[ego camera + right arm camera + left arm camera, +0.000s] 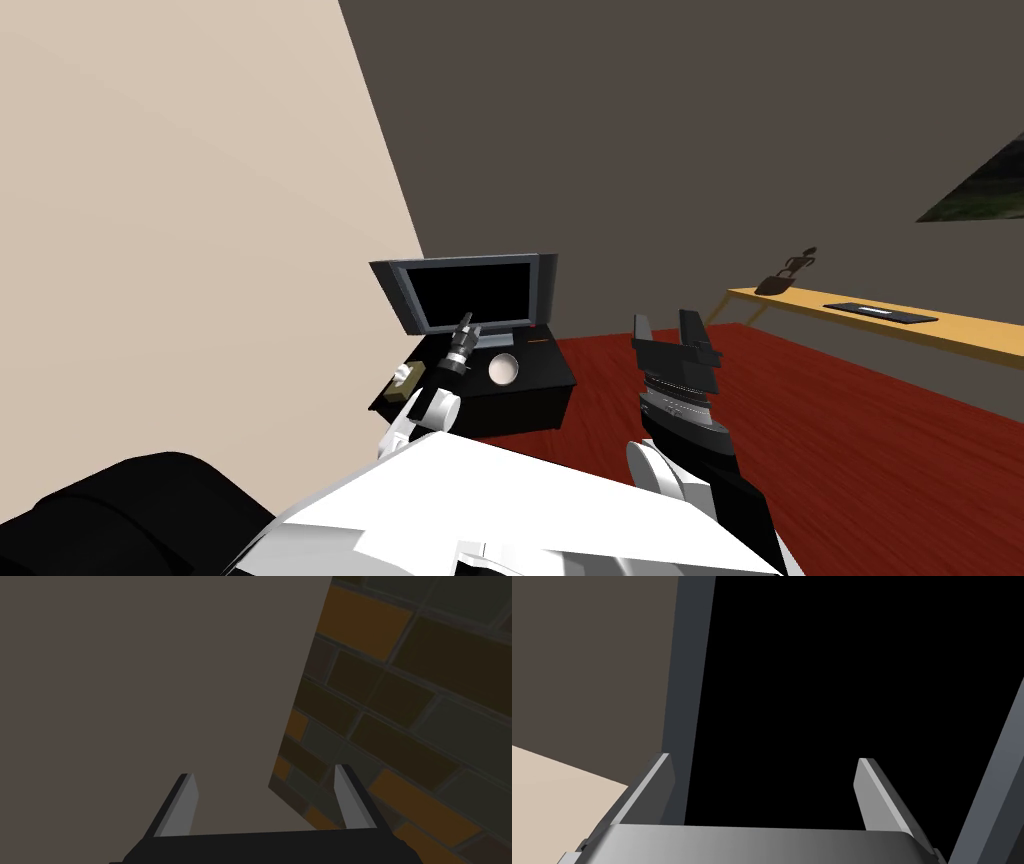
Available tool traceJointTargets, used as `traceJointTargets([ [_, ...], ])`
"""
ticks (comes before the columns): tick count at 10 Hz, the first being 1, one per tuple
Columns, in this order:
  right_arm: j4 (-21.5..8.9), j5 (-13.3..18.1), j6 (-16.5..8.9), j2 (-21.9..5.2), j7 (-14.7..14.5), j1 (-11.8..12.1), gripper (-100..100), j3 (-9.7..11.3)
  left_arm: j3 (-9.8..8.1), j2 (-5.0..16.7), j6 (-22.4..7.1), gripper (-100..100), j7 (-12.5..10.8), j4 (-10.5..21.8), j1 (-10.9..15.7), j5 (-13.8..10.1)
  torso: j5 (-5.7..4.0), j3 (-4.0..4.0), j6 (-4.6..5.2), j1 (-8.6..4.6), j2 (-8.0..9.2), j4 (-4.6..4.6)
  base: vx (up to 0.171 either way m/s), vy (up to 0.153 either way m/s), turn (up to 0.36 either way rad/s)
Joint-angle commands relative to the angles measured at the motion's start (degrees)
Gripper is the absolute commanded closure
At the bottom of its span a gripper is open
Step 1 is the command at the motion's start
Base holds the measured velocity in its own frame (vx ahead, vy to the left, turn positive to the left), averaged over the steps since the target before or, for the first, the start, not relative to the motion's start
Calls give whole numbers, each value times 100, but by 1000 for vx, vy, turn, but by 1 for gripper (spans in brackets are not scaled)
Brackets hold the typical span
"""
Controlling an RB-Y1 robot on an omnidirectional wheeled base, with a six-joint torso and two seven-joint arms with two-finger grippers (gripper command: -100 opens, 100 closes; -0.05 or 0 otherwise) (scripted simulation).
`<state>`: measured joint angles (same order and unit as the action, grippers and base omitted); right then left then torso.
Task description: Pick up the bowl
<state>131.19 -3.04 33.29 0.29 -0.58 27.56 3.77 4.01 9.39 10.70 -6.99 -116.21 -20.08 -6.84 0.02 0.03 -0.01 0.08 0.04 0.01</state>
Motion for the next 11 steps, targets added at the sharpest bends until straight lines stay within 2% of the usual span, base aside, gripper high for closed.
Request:
traceJointTargets([
  [1,0,0,0,0,0,0,0,0,11,58,-286,-100,-95,286,132,-98,0,0,0,0,0,0,-8,20,140],
  [2,0,0,0,0,0,0,0,0,21,92,-434,-100,-156,479,218,-162,0,-1,0,0,-1,0,-8,19,154],
  [3,0,0,0,0,0,0,0,0,21,92,-476,-100,-156,534,218,-162,0,-1,0,-2,-1,0,-3,9,57],
  [5,0,0,0,0,0,0,0,0,41,137,-818,-100,-276,892,398,-283,-1,-2,1,-5,-3,-1,2,9,113],
  [6,0,0,0,0,0,0,0,0,41,137,-867,-100,-276,981,398,-283,-1,-3,1,-5,-6,-1,5,2,67],
  [8,0,0,0,0,0,0,0,0,64,154,-1284,-100,-392,1356,587,-392,-2,-4,1,-10,-6,-1,10,-2,132],
  [9,0,0,0,0,0,0,0,0,64,154,-1288,-100,-392,1434,587,-392,-2,-4,0,-11,-7,-2,9,-11,48],
  [10,0,0,0,0,0,0,0,1,76,152,-1493,-100,-447,1662,684,-441,-3,-4,3,-13,-7,-1,13,-12,86],
  [11,0,0,0,0,0,0,0,0,76,152,-1509,-100,-447,1662,684,-441,-3,-5,1,-14,-8,-1,12,-12,39],
])
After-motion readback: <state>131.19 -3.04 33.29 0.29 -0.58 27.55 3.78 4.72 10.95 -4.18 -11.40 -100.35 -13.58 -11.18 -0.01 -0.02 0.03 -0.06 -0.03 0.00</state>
